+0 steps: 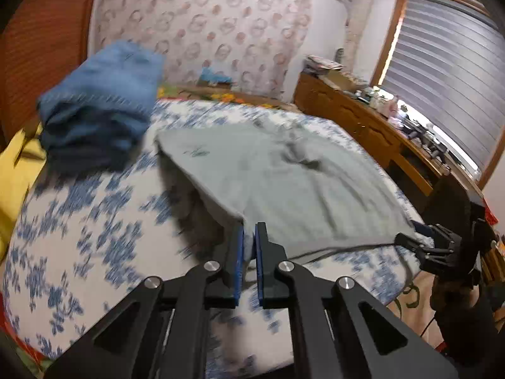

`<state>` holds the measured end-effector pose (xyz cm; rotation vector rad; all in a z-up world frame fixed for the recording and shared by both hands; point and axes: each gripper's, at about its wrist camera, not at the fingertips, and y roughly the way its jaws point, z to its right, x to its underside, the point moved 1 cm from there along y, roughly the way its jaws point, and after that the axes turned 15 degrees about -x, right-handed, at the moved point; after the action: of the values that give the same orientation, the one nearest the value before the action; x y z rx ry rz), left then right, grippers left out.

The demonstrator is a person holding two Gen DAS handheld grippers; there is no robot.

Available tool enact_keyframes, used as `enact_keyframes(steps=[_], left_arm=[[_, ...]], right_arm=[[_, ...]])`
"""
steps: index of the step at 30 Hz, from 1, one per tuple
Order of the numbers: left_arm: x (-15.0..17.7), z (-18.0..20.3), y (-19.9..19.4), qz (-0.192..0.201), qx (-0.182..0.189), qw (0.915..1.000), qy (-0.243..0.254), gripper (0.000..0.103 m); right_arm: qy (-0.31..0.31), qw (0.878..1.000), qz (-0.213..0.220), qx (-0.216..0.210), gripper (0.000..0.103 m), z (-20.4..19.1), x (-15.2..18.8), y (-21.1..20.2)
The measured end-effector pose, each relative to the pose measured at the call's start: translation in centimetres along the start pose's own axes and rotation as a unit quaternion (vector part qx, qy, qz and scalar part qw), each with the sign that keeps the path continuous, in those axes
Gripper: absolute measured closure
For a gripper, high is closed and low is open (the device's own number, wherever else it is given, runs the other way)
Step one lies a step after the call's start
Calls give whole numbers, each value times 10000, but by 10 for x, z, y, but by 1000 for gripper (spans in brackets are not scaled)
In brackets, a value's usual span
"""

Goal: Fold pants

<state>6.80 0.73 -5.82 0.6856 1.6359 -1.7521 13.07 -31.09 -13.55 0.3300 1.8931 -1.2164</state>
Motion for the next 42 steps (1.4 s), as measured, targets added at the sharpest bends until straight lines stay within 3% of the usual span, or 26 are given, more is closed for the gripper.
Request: enact_keyframes(steps=[10,23,29,38,40,42], left_arm=[[-30,68,-2,150,403,9972,618,102],[-57,143,3,99,1138,9879,1053,102],[-60,149,2,20,1046,9878,1157,101],[-51,132,-4,259,563,9890,1346,76],[-49,121,-5,286,487,9894,1339,65],[-47,111,-4,258,470,9901,1296,63]], right_arm=[[54,9998,166,-102,51,11,-4,-21],[-6,9994,333,-43,55,19,-11,-43],[-22,9995,330,-26,55,15,-11,-44],[-47,9994,333,-43,55,9,-17,-35],[-16,9994,338,-50,55,8,-18,-32],[5,9994,330,-77,55,7,-19,-29]])
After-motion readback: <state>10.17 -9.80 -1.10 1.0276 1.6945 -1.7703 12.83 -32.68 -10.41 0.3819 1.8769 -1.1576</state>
